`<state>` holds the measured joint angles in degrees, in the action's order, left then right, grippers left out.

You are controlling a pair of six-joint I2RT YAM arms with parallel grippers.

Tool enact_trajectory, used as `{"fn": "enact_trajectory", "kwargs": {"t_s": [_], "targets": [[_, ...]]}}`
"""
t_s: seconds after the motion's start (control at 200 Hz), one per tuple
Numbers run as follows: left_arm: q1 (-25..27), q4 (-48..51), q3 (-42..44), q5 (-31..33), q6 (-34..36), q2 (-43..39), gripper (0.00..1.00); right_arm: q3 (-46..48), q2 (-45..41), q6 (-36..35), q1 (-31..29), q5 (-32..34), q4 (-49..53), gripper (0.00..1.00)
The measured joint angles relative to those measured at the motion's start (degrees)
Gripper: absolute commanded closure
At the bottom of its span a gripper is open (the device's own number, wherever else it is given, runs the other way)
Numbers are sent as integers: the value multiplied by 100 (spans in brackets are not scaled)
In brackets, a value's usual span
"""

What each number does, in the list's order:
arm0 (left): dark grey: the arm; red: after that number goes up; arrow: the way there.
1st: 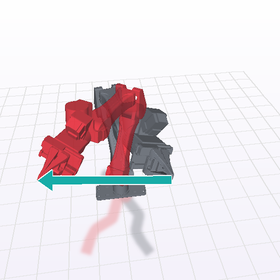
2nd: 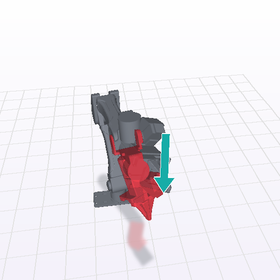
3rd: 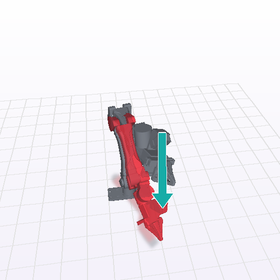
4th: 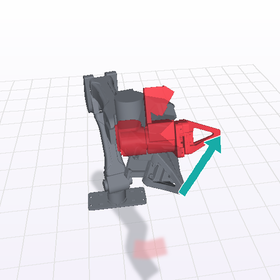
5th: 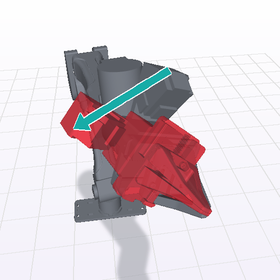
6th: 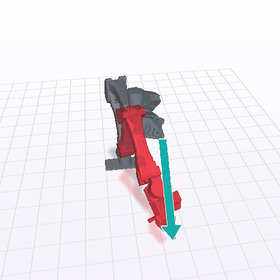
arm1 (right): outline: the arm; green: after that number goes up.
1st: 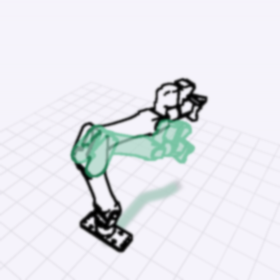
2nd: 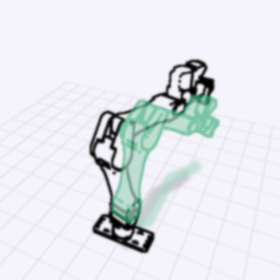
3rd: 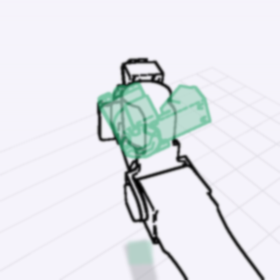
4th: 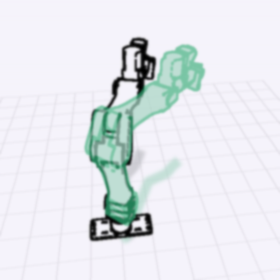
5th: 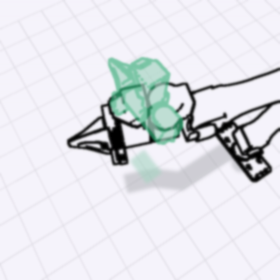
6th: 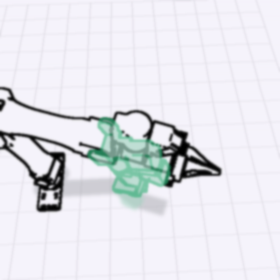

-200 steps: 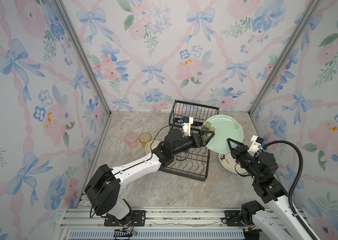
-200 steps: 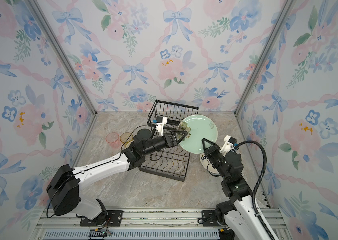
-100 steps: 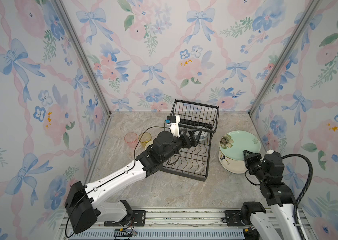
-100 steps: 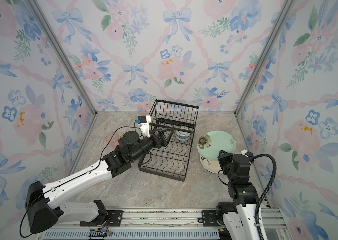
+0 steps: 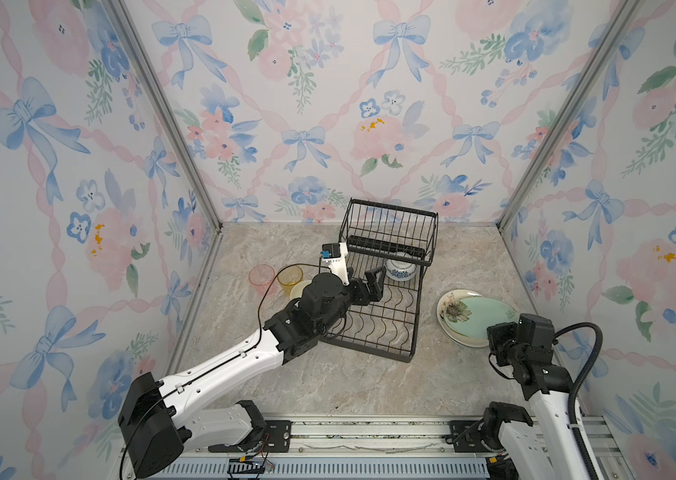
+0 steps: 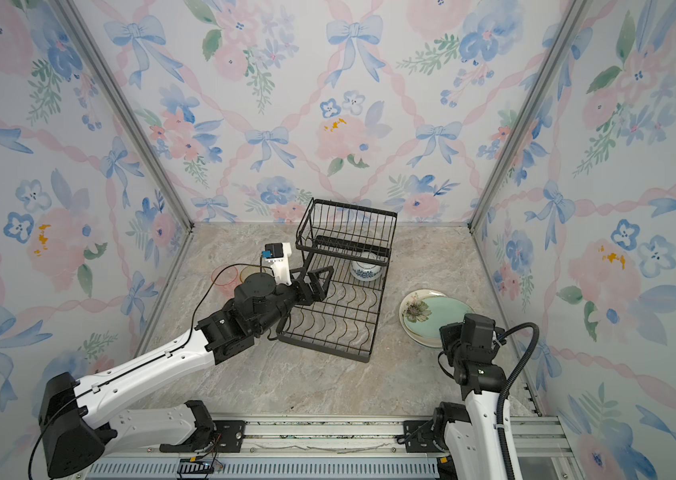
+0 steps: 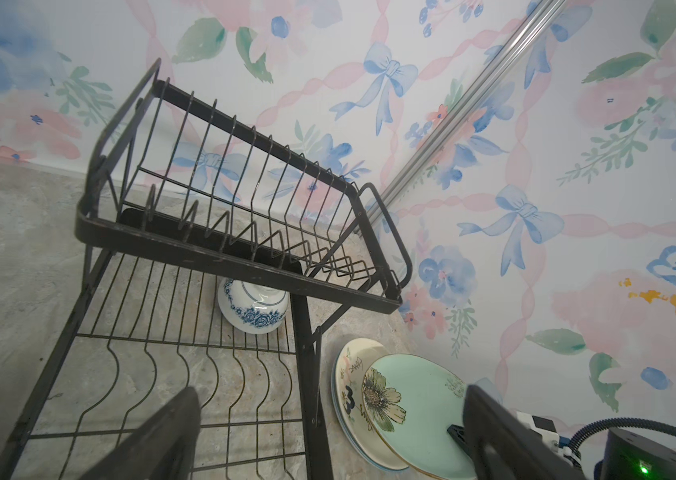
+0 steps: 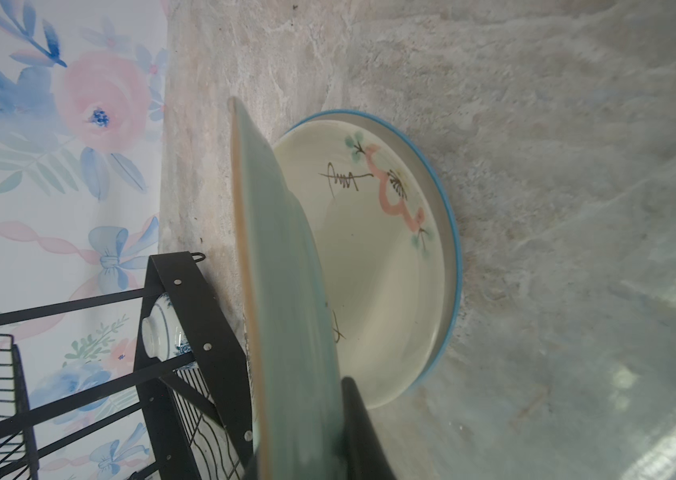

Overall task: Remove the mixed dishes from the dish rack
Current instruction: 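Open the left gripper and lower the green plate onto the stack with the right, then open the right gripper on the plate stack while the left gripper moves toward the rack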

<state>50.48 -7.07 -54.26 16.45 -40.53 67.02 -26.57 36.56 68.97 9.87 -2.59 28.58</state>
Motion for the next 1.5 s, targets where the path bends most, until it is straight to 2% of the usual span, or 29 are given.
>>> {"fn": "enact_trajectory", "kwargs": {"t_s": [0.415, 0.495, 0.565, 0.585, 0.615, 0.635, 0.77, 0.94, 0.985, 1.25, 1.5], "targets": [[-37, 216, 442, 518, 114, -485, 2, 81, 826, -166, 157, -140, -540, 99], [-83, 291, 509, 522, 114, -505, 2, 76, 990, -170, 177, -214, -710, 83], [-138, 308, 542, 522, 114, -511, 2, 74, 1099, -168, 177, -264, -833, 75], [-149, 315, 549, 522, 114, -518, 2, 68, 1123, -186, 177, -271, -852, 67], [-170, 332, 564, 522, 111, -531, 2, 66, 1167, -181, 177, -291, -857, 50], [-184, 354, 573, 522, 111, -538, 2, 66, 1202, -208, 177, -295, -859, 46], [-214, 472, 688, 564, 114, -640, 2, 57, 1443, -315, 214, -343, -767, 23], [-234, 682, 946, 702, 111, -839, 2, 20, 1521, -446, 251, -450, -726, 0], [-260, 778, 994, 721, 111, -883, 2, -9, 1526, -522, 251, -494, -708, 3], [-463, 1633, 1078, 861, 20, -999, 2, -866, 2103, -1318, 212, -706, -138, 3], [-479, 2448, 1137, 813, -175, -1005, 3, -1478, 2490, -2098, -146, -518, 297, 3]]}}
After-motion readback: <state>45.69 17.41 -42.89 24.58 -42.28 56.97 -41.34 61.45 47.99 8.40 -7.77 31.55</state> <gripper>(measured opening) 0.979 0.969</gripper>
